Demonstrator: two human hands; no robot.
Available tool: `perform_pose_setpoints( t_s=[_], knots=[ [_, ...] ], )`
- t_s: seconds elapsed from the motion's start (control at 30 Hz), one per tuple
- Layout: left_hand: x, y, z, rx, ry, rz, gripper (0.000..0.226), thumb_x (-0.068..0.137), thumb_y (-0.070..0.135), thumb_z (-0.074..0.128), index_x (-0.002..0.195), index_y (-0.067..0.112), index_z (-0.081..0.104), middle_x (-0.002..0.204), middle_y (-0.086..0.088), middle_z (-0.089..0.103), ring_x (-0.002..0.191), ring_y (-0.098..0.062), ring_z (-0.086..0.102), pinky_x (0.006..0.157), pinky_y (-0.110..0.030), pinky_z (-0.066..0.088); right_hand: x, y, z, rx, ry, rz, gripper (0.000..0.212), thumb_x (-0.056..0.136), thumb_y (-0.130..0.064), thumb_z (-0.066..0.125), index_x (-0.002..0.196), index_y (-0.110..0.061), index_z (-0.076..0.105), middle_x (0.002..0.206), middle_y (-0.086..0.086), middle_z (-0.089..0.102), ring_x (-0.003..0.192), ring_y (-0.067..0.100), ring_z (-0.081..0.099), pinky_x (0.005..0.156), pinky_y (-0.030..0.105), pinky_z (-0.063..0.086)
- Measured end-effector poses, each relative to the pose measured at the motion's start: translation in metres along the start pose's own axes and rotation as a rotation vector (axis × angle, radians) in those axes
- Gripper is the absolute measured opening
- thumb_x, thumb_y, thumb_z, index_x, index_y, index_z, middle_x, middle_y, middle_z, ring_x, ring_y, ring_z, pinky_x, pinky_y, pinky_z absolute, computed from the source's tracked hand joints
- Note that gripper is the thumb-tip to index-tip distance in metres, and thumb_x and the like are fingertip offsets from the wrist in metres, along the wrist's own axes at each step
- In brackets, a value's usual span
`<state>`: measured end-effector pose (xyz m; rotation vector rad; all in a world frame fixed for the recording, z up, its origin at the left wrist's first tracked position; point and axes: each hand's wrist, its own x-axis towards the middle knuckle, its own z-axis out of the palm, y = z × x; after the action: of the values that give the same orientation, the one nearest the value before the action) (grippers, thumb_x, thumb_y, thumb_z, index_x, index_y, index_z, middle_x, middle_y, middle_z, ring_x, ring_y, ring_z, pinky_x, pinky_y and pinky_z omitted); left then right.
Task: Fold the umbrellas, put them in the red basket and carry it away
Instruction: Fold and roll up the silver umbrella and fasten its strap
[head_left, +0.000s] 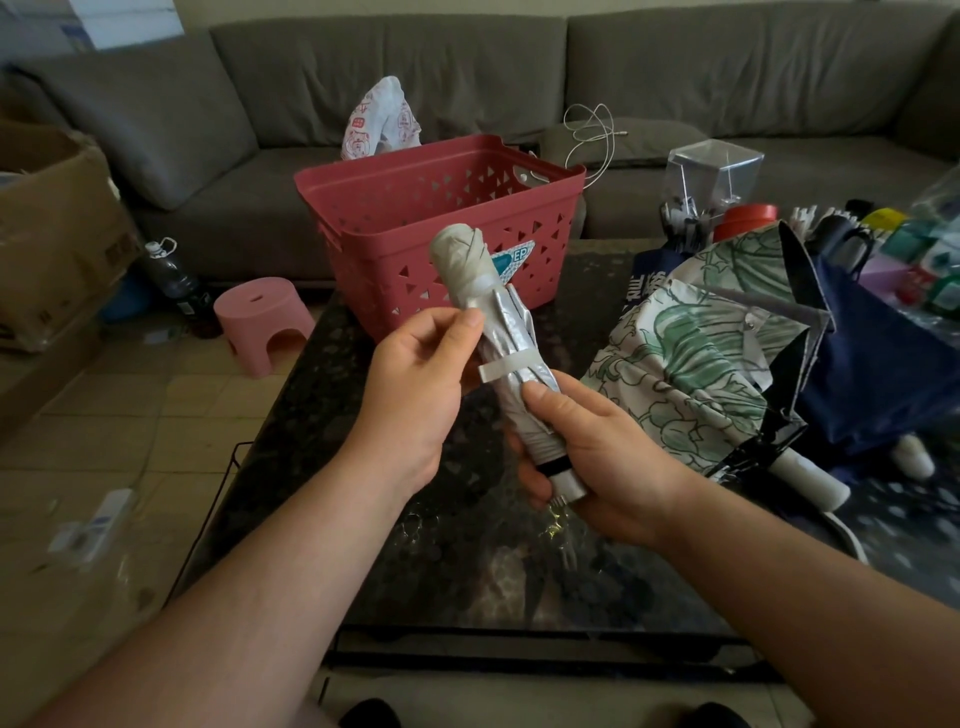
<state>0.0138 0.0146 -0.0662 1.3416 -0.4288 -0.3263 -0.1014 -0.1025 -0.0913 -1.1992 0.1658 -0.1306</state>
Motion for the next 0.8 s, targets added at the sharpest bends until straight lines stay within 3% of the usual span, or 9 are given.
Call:
perform_pose_setpoints(
  t_s=[0.2,0.33,0.47,0.73,0.8],
  knots=[
    [0.0003,-0.0005,-0.0005,-0.070,-0.053,-0.057,0.015,0.103,0.027,0.066,0.099,0.014,0.058,0.110,-0.013,0.072,0.101,-0.026,0.071,0.088,-0.041,0.062,-0.0054,-0.0060,-0.0027,0.119,-0.101,0.089,0.032,0.093,-0.040,0.059,0.110,-0.014,0.052,0.077,0.013,0.052,0.041,0.018,0.045,0.046,0.028,0.043],
    [-0.0036,0.0030,0.0007,-0.116,-0.140,-0.063,0.030,0.093,0.037,0.070,0.102,0.012,0.058,0.113,-0.017,0.075,0.102,-0.031,0.073,0.090,-0.047,0.063,-0.0055,-0.0070,-0.0029,0.117,-0.095,0.115,0.040,0.093,-0.047,0.059,0.102,-0.009,0.051,0.075,0.014,0.052,0.040,0.019,0.047,0.047,0.029,0.045],
    [-0.0032,0.0009,-0.0010,-0.060,-0.134,0.035,0.020,0.089,0.028,0.079,0.089,0.014,0.065,0.109,-0.026,0.071,0.099,-0.031,0.072,0.084,-0.042,0.061,-0.0065,-0.0058,-0.0032,0.048,-0.077,0.077,0.038,0.095,-0.047,0.060,0.105,-0.011,0.052,0.076,0.015,0.054,0.045,0.023,0.049,0.049,0.030,0.045],
    [0.0000,-0.0009,-0.0009,-0.040,-0.084,0.031,0.012,0.099,0.011,0.068,0.087,0.012,0.066,0.092,-0.012,0.076,0.088,-0.025,0.075,0.078,-0.039,0.061,-0.0075,-0.0086,-0.0001,0.030,-0.093,0.053,0.020,0.093,-0.027,0.067,0.097,-0.013,0.053,0.073,0.010,0.050,0.043,0.018,0.045,0.048,0.029,0.044],
    [0.0010,0.0006,0.0010,-0.127,-0.104,-0.019,0.008,0.096,0.013,0.070,0.098,0.012,0.062,0.092,-0.006,0.076,0.086,-0.021,0.075,0.075,-0.036,0.060,-0.0085,-0.0109,0.0015,0.059,-0.111,0.071,0.021,0.093,-0.027,0.066,0.095,-0.011,0.052,0.072,0.010,0.050,0.042,0.017,0.044,0.047,0.028,0.043]
  ],
)
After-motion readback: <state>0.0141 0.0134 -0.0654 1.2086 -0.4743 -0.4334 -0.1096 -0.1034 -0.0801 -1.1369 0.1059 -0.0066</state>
